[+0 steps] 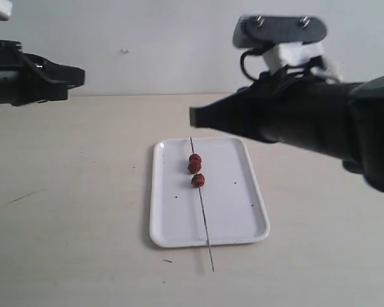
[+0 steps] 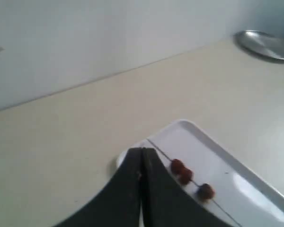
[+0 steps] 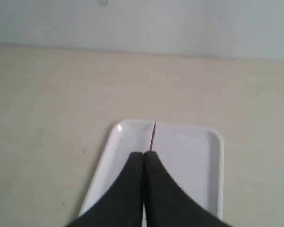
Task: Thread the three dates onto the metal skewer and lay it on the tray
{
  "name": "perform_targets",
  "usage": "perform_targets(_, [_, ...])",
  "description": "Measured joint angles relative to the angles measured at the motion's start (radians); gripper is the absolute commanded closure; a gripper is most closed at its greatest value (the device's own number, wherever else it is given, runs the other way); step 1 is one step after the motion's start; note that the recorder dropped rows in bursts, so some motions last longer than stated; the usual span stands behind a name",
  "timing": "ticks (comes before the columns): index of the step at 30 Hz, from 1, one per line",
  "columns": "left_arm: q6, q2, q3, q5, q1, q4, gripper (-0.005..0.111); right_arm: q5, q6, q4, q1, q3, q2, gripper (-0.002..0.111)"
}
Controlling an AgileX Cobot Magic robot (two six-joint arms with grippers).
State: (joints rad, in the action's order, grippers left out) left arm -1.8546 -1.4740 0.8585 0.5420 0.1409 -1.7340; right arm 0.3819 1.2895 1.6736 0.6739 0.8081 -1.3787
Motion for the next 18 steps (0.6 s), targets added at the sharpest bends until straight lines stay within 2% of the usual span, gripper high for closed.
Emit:
perform_targets(8, [0.046,0.396,-0.154,-0.372,0.0,0.0,0.107,0.13,0.25,0.002,0.0,-0.017,0.258,0.108])
perform_targets(13, [0.08,0.71,-0.293,-0.473,0.0,0.0,0.107,0.161,0.376,-0.016,0.0,-0.069,0.369,0.108])
perform_targets(18, [0.11,1.034,-0.435,-0.562,0.0,-0.002,0.107,0.161,0.39,-0.051,0.0,-0.137,0.471,0.108])
